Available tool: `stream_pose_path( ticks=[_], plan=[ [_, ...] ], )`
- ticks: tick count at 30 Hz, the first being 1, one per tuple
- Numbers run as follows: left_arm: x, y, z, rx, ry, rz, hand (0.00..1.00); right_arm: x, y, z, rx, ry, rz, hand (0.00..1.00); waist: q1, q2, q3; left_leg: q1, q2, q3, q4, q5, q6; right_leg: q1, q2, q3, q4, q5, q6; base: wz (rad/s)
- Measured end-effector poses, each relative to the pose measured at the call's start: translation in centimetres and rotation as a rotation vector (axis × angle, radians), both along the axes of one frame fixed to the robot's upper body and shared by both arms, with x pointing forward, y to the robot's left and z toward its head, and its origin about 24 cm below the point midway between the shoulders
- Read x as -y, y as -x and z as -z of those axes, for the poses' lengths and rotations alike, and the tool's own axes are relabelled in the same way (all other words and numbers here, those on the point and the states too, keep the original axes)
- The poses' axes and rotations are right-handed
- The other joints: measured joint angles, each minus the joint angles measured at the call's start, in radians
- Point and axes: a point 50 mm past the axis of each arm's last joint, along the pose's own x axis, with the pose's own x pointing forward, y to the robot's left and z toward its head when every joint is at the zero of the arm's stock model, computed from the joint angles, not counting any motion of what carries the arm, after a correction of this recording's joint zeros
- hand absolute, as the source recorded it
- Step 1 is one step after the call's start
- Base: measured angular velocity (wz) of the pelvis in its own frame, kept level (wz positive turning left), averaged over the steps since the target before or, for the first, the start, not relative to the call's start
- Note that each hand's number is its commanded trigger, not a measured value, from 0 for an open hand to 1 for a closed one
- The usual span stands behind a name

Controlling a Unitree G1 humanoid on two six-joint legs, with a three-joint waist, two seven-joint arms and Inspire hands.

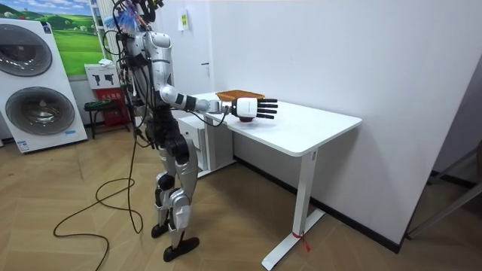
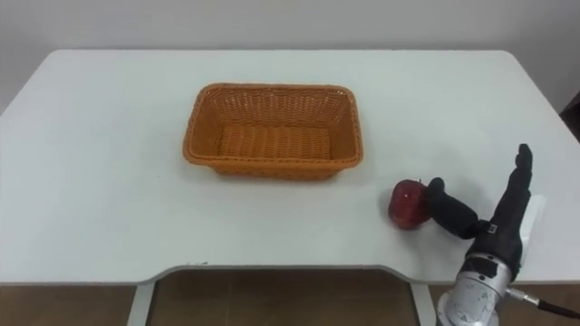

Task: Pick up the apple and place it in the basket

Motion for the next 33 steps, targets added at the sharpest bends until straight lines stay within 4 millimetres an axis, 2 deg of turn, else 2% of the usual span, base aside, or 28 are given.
stream_pose_path(
  ticks=[10,15,21,25,33],
  plan=[
    [0.0,0.2,-0.1,0.005,-0.002,0.011,0.00,0.3,-0.4,-1.1,0.074,-0.021,0.057,0.00,0.001,0.005,0.0031,-0.004,0.000,0.000,-0.001,0.000,0.000,-0.003,0.000,-0.002,-0.003,0.000,0.000,0.00],
    [0.0,0.0,-0.1,0.015,-0.001,0.015,0.00,0.4,-0.4,-1.3,0.089,-0.017,0.069,0.00,0.014,0.006,0.0024,-0.002,0.000,0.001,-0.001,0.000,0.000,-0.003,0.000,0.000,-0.003,0.000,0.000,0.00],
    [0.0,0.1,-0.1,0.015,-0.001,0.015,0.00,0.4,-0.4,-1.3,0.090,-0.013,0.077,0.00,0.018,0.003,0.0003,-0.002,0.000,0.001,0.001,0.000,0.000,-0.001,0.000,0.000,-0.001,0.000,0.000,0.00],
    [0.0,0.0,-0.1,0.016,-0.002,0.015,0.00,0.3,-0.4,-1.5,0.102,-0.011,0.083,0.00,0.021,-0.004,-0.0041,-0.001,0.000,0.000,0.001,0.000,0.000,0.000,0.000,0.000,0.001,0.000,0.000,0.00],
    [0.3,-0.6,0.0,0.027,0.003,0.036,0.00,-1.3,-1.0,-2.1,0.127,0.022,0.004,0.00,0.019,-0.002,-0.0017,-0.003,-0.001,-0.010,0.001,0.000,0.000,-0.001,0.000,-0.006,0.000,0.000,0.000,0.02]
  ],
)
